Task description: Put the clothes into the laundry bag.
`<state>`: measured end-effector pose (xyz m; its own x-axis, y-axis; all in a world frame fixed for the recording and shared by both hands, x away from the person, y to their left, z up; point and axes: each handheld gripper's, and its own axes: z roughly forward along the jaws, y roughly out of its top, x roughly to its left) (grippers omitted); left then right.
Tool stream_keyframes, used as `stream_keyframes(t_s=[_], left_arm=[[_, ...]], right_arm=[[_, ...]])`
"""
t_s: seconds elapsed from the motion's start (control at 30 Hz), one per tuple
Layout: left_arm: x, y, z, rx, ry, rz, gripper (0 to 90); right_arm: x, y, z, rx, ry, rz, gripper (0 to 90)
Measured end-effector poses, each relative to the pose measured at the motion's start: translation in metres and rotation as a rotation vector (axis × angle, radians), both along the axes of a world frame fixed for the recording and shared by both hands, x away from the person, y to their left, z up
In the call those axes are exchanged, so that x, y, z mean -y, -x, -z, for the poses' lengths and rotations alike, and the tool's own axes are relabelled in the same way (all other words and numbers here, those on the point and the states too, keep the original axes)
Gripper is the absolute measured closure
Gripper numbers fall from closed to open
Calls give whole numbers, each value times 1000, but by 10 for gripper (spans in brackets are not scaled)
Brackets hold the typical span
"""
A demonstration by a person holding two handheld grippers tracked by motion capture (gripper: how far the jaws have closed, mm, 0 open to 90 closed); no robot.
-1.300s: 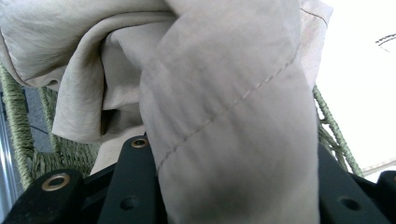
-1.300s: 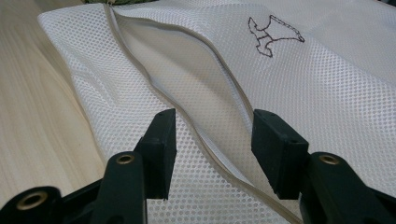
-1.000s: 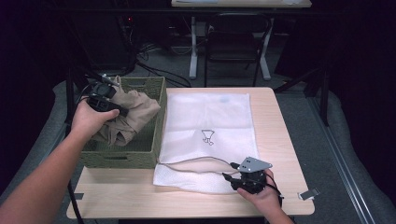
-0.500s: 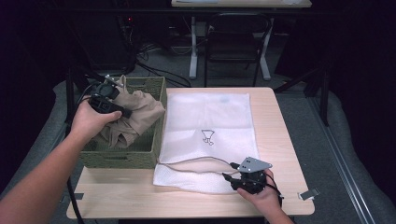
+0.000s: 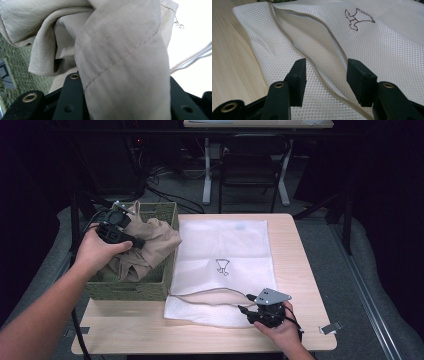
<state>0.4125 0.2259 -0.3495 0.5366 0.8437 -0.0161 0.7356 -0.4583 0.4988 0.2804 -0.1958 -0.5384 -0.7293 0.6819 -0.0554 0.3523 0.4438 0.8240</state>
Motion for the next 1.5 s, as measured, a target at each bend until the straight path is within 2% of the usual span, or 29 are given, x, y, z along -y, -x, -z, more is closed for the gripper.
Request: stream_keyframes(t_s=[0.53, 0.93, 1.5], left_arm=[[11, 16, -6, -7, 17, 59, 612], [25, 30, -8, -10, 21, 110, 612], [33, 45, -8, -8, 15, 166, 613]], right_arm=[[0, 0, 0, 1, 0, -1, 505], [0, 0, 0, 0, 1, -1, 505], [-1, 0, 0, -2, 2, 0, 505]])
